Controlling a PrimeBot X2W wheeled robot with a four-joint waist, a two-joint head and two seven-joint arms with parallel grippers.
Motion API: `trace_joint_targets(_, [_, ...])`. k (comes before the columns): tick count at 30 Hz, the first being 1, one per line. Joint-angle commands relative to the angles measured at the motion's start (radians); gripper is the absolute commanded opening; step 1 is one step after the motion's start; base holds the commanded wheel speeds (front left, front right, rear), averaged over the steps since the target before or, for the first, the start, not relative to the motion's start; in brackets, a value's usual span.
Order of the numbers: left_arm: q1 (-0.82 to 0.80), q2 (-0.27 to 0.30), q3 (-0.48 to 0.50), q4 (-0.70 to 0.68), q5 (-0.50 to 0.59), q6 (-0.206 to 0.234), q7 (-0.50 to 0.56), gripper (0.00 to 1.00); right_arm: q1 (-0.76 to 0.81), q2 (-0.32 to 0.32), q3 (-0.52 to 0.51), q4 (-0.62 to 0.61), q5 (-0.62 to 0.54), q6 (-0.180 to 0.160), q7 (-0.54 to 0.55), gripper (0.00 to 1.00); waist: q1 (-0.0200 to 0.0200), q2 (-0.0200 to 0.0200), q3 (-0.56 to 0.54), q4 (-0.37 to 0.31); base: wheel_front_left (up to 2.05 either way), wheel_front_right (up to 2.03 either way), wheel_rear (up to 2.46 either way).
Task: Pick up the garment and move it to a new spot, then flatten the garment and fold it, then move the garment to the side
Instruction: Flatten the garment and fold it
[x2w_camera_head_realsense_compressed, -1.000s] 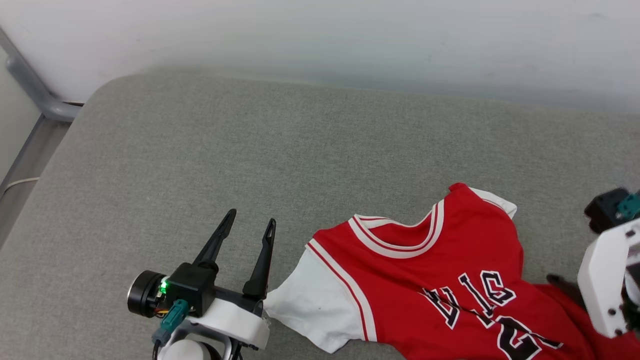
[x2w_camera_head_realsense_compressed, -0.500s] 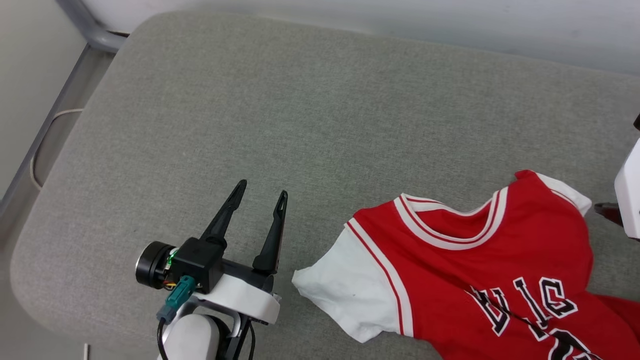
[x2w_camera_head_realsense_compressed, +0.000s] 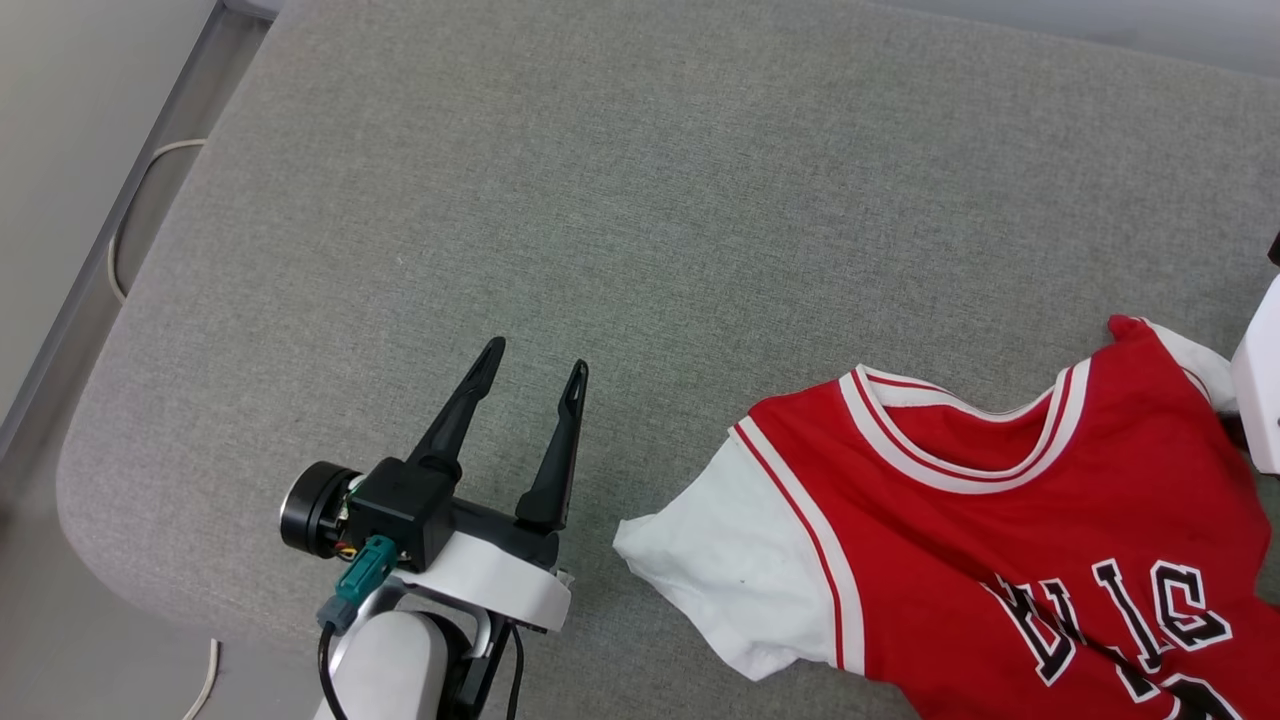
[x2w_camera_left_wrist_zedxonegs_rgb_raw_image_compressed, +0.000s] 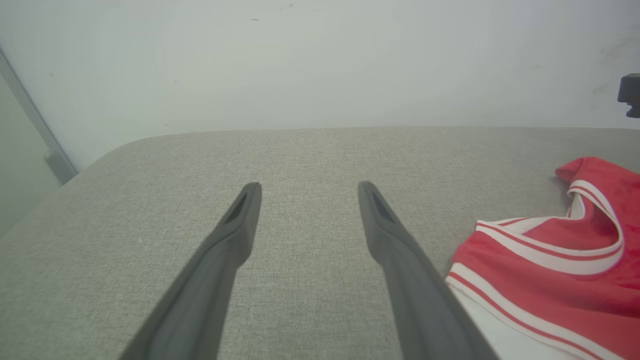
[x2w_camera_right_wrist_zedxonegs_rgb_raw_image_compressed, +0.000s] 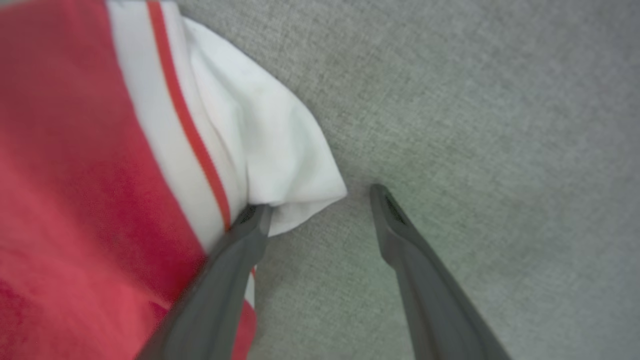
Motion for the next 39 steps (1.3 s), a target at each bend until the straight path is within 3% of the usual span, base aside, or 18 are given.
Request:
trace_joint_targets(1, [-0.011,-0.002,0.006,0.000,-0.002,-0.001,-0.003,1.00,0.032,0.020,0.032,0.040,0.014,-0.001,-0.001,0.00,0.0000,0.0000,0.004,-0.002,0.00,0.00,0.00])
trace_joint_targets(12, [-0.007,-0.003,0.012,0.015,0.007,-0.001,-0.003,1.00,-0.046,-0.112,-0.010,0.058,-0.035,-0.001,-0.104,0.00,0.0000,0.0000,-0.027,-0.035,0.00,0.00,0.00])
trace_joint_targets(22, [-0.002,-0.003,0.010,0.012,0.002,-0.002,-0.003,1.00,-0.049,-0.287,-0.088,0.125,-0.181,-0.001,-0.170,0.00,0.0000,0.0000,-0.029,-0.040,0.00,0.00,0.00])
trace_joint_targets(25, [-0.007,-0.003,0.009,0.009,-0.001,-0.002,-0.003,1.00,-0.026,-0.312,-0.135,0.167,-0.242,-0.001,-0.202,0.00,0.0000,0.0000,-0.024,-0.036,0.00,0.00,0.00])
trace_joint_targets(28, [-0.006,-0.003,0.008,0.010,-0.003,-0.002,-0.003,1.00,-0.001,-0.292,-0.179,0.202,-0.273,-0.001,-0.230,0.00,0.0000,0.0000,-0.022,-0.034,0.00,0.00,0.00])
trace_joint_targets(29, [-0.005,-0.003,0.009,0.010,-0.005,-0.002,-0.003,1.00,0.000,-0.277,-0.198,0.208,-0.278,-0.001,-0.245,0.17,0.0000,0.0000,-0.021,-0.035,0.00,0.00,0.00])
trace_joint_targets(30, [-0.005,-0.003,0.010,0.009,-0.006,-0.002,-0.003,1.00,0.001,-0.263,-0.219,0.213,-0.286,-0.001,-0.263,1.00,0.0000,0.0000,-0.020,-0.037,0.00,0.00,0.00])
trace_joint_targets(39, [-0.002,0.001,0.026,0.016,-0.001,-0.002,-0.003,1.00,-0.016,-0.103,-0.276,0.196,-0.333,-0.001,-0.459,1.00,0.0000,0.0000,-0.071,-0.096,0.00,0.00,0.00])
